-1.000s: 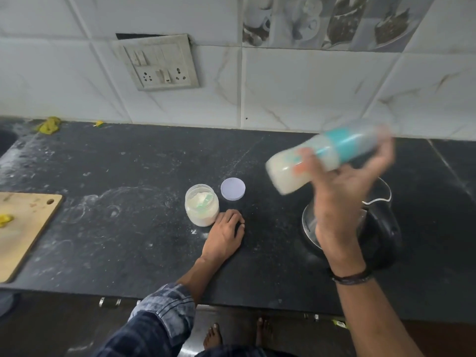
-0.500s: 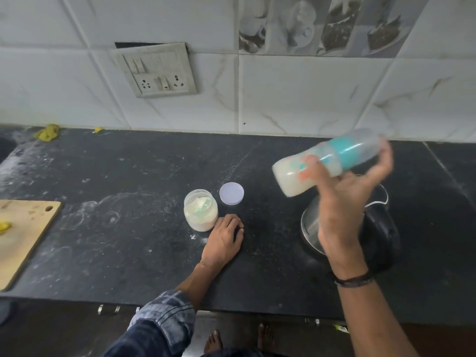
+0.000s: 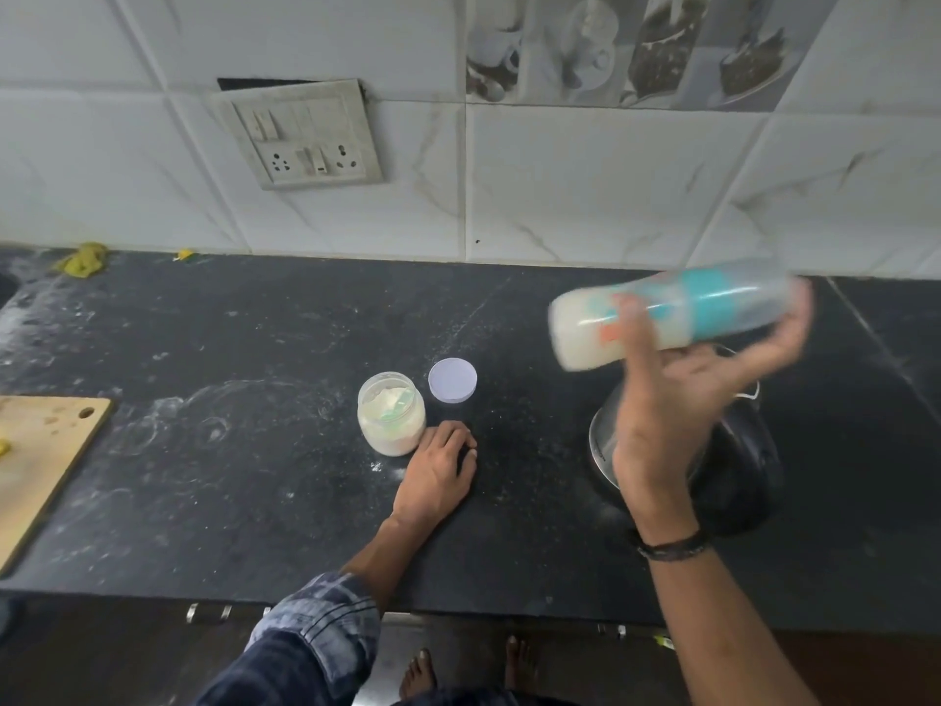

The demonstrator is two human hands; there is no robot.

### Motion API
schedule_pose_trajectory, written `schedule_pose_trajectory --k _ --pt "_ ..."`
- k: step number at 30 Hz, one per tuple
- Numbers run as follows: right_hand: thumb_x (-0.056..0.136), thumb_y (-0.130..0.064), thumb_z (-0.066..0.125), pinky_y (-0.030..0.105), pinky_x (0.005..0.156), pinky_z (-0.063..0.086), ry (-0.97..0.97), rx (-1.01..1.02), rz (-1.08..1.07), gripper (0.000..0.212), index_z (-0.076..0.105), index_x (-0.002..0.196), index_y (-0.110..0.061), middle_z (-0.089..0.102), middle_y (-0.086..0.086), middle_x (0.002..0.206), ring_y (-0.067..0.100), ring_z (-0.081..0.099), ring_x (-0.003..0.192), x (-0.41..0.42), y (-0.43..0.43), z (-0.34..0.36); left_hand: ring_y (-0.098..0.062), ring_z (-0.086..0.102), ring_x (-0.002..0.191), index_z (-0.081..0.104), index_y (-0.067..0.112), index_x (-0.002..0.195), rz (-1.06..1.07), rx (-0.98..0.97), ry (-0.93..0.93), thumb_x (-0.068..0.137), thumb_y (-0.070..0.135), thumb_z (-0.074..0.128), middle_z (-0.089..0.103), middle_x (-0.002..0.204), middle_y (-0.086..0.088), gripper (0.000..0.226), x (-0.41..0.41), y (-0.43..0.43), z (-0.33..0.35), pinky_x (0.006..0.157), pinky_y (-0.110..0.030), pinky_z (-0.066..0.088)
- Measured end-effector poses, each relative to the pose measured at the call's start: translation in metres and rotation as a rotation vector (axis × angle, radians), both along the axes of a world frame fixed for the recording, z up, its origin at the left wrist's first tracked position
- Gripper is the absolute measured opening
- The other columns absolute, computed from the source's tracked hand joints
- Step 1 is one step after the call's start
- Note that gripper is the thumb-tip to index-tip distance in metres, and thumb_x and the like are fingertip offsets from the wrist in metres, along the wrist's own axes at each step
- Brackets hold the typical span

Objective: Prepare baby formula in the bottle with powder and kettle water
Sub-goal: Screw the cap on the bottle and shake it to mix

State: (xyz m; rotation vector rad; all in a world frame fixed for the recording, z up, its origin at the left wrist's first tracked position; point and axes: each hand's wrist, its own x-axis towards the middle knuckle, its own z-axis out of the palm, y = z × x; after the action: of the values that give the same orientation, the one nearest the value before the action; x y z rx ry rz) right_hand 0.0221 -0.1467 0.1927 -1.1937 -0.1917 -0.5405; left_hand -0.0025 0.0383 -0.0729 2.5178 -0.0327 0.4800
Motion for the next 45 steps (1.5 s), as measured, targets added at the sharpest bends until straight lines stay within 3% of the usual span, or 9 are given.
schedule_pose_trajectory --k 3,9,14,20,24,29,34,39,45 --pt "0.074 0.008 0.085 0.038 0.088 0.061 0.101 -0.182 0.283 0.099 0.029 0.147 -0.027 0.060 0.011 0.134 0.024 0.072 0.106 -0.007 0.001 -0.008 -0.023 0.056 0.097 0.060 0.013 0.099 -0.001 0.002 0.015 0.095 0.012 0.062 0.058 0.108 0.002 0.005 0.001 0.000 0.000 0.094 -0.034 0.043" --pt "0.085 0.016 0.070 0.026 0.097 0.054 -0.140 0.040 -0.034 0.099 -0.001 0.151 0.004 0.043 -0.009 0.144 0.008 0.063 0.119 -0.014 -0.005 0.010 -0.023 0.054 0.093 0.060 0.011 0.098 0.010 0.002 0.006 0.093 0.009 0.064 0.058 0.106 0.000 0.006 0.000 -0.001 0.002 0.093 -0.033 0.043" --pt "0.073 0.007 0.082 0.038 0.088 0.059 0.070 -0.079 0.263 0.101 0.021 0.151 -0.018 0.072 0.000 0.119 0.021 0.073 0.101 -0.013 0.001 -0.004 -0.023 0.054 0.094 0.059 0.013 0.099 -0.002 0.003 0.015 0.094 0.012 0.062 0.058 0.106 0.002 0.006 -0.001 0.000 0.001 0.093 -0.033 0.042" --pt "0.086 0.016 0.071 0.031 0.097 0.054 -0.084 0.012 0.043 0.101 0.002 0.156 -0.004 0.061 -0.035 0.127 0.011 0.066 0.119 -0.003 -0.010 0.013 -0.022 0.054 0.093 0.060 0.013 0.098 0.009 -0.003 0.009 0.094 0.011 0.063 0.058 0.105 0.001 0.005 0.000 -0.001 0.002 0.093 -0.033 0.042" --pt "0.077 0.009 0.081 0.035 0.090 0.060 0.049 -0.119 0.254 0.103 0.021 0.155 -0.021 0.070 -0.003 0.127 0.021 0.073 0.106 -0.010 -0.008 0.009 -0.022 0.053 0.092 0.060 0.013 0.098 0.005 -0.003 0.006 0.094 0.010 0.064 0.058 0.105 0.002 0.006 -0.001 0.000 0.002 0.093 -0.032 0.042" --pt "0.087 0.013 0.071 0.032 0.100 0.052 -0.173 0.066 -0.015 0.100 -0.003 0.154 0.004 0.027 0.009 0.161 0.010 0.060 0.125 -0.010 -0.010 0.023 -0.023 0.054 0.093 0.060 0.012 0.099 0.003 -0.002 0.008 0.094 0.011 0.061 0.057 0.106 0.001 0.005 0.000 0.000 0.001 0.093 -0.034 0.042" --pt "0.078 0.012 0.078 0.030 0.086 0.058 0.067 -0.041 0.287 0.094 0.025 0.148 -0.022 0.070 -0.006 0.118 0.016 0.072 0.102 -0.017 0.001 0.006 -0.021 0.055 0.095 0.060 0.012 0.098 0.008 -0.006 0.010 0.094 0.011 0.063 0.058 0.106 0.002 0.005 0.000 0.000 0.001 0.094 -0.031 0.041" --pt "0.086 0.004 0.075 0.055 0.099 0.056 -0.085 0.112 0.085 0.096 0.007 0.152 -0.013 0.038 0.015 0.152 0.030 0.061 0.125 -0.024 0.002 0.015 -0.023 0.054 0.093 0.060 0.012 0.099 0.008 -0.003 0.011 0.095 0.012 0.061 0.057 0.106 0.001 0.004 0.001 0.000 0.001 0.093 -0.033 0.042" --pt "0.075 0.006 0.081 0.036 0.088 0.059 0.117 -0.024 0.272 0.094 0.030 0.145 -0.029 0.069 0.004 0.121 0.022 0.073 0.105 -0.018 0.001 0.017 -0.023 0.056 0.098 0.061 0.012 0.100 0.006 -0.006 0.023 0.095 0.015 0.059 0.058 0.108 0.001 0.006 0.000 0.000 -0.002 0.095 -0.032 0.041"
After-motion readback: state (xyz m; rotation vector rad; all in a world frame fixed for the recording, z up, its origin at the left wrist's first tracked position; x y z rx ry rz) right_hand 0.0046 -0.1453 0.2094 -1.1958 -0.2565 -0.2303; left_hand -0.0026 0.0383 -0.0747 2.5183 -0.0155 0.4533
